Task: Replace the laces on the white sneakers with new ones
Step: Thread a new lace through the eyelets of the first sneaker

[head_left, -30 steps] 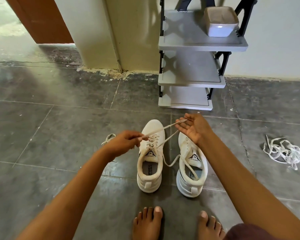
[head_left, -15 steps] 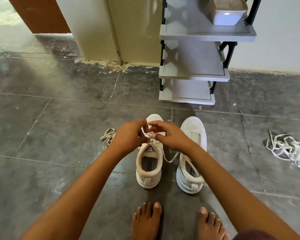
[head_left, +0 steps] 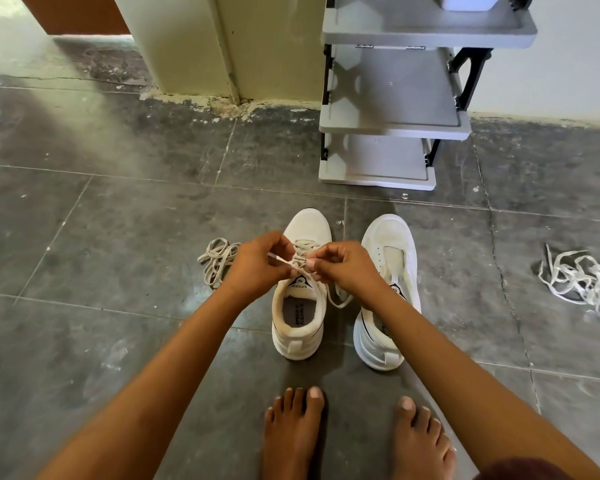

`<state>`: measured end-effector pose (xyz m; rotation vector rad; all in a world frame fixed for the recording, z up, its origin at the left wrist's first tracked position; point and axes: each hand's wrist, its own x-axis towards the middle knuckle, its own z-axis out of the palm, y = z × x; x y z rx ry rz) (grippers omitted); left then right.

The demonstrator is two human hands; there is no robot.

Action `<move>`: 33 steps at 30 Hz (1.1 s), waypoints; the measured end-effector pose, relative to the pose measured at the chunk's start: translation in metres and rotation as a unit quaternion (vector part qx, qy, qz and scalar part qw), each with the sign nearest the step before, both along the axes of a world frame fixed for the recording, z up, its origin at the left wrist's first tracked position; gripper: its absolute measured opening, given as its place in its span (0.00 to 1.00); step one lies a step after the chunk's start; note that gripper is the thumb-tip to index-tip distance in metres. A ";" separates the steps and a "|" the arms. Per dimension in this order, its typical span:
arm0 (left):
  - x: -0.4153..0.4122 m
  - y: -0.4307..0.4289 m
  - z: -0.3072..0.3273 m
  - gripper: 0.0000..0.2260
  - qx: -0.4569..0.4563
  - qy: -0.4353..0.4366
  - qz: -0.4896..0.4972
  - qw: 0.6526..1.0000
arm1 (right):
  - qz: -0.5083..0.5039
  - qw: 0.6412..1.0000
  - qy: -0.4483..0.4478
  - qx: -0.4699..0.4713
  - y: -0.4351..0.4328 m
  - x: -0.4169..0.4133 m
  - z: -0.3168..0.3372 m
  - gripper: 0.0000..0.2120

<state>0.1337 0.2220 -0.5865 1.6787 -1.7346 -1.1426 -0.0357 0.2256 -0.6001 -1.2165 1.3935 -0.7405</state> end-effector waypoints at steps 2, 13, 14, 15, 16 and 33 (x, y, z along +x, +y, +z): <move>0.005 0.001 -0.007 0.13 0.009 -0.071 -0.009 0.997 | -0.015 1.000 0.012 0.009 0.002 0.000 -0.006 0.06; 0.011 0.003 -0.032 0.07 0.153 0.070 0.105 0.980 | -0.025 0.991 0.122 -0.040 0.016 0.011 -0.029 0.07; 0.012 0.003 -0.032 0.07 0.174 0.095 0.114 0.974 | -0.025 0.989 0.134 -0.053 0.017 0.013 -0.029 0.07; 0.011 0.003 -0.031 0.07 0.188 0.112 0.120 0.968 | -0.026 0.986 0.148 -0.069 0.017 0.015 -0.028 0.07; 0.012 0.003 -0.032 0.06 0.196 0.125 0.124 0.965 | -0.024 0.983 0.160 -0.086 0.017 0.018 -0.028 0.07; 0.014 0.008 -0.032 0.09 0.180 0.142 0.113 0.967 | 0.062 0.923 0.335 -0.177 0.014 0.041 -0.036 0.08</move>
